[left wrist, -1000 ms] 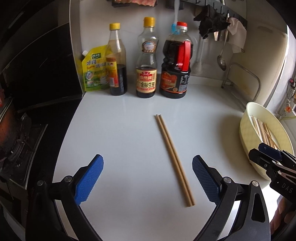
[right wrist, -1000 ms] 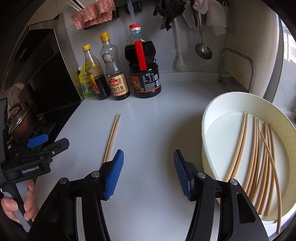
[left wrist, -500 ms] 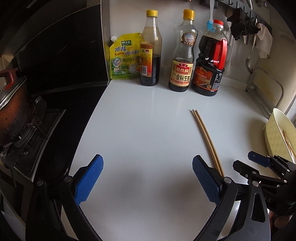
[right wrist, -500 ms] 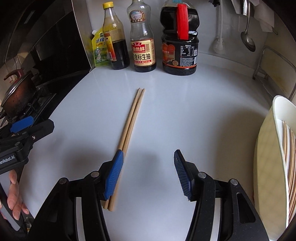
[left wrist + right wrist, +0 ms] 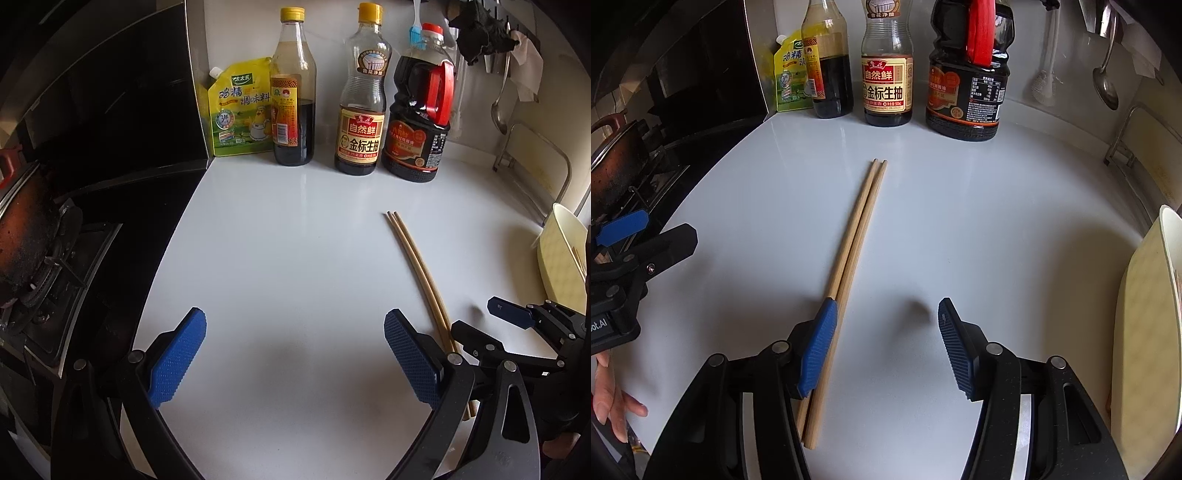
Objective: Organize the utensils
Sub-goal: 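Separate the last two chopsticks with the right gripper while the left gripper pulls one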
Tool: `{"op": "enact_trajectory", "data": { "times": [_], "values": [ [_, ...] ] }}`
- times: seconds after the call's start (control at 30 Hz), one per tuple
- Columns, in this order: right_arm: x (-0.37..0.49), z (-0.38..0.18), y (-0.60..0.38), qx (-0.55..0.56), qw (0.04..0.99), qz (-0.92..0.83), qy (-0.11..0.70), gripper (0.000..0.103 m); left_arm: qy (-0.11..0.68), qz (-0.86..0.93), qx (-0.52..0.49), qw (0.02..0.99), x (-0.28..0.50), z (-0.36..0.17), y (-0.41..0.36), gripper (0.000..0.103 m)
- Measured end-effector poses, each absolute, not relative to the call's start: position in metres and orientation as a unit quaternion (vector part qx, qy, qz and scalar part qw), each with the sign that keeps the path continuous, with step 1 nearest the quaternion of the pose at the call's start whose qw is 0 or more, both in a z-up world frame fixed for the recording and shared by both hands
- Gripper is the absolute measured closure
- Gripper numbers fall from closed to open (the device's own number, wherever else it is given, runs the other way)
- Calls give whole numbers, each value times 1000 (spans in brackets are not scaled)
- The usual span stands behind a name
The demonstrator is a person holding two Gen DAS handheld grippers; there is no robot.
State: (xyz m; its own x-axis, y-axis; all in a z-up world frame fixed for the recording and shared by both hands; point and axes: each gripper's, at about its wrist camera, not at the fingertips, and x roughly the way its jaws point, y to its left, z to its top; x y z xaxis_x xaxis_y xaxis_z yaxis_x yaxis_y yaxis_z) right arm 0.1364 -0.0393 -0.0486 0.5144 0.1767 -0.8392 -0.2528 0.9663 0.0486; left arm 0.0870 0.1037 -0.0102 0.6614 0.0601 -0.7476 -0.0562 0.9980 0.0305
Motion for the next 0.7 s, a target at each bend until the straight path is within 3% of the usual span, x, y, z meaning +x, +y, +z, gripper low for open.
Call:
{"op": "enact_trajectory", "data": {
  "times": [0.37,0.47,0.53,0.7],
  "values": [
    [132,-53,-25,-71,866,136,476,52,415,28,-2,909,91,-14,100,7],
    [130,-52,-23,-72,864,146,477,72,419,26,-2,908,93,-16,97,7],
    [129,-51,-23,-75,864,147,476,95,422,26,-3,906,95,-17,95,7],
    [129,-50,-30,-74,867,139,474,96,430,26,-3,902,100,-22,87,7]
  ]
}}
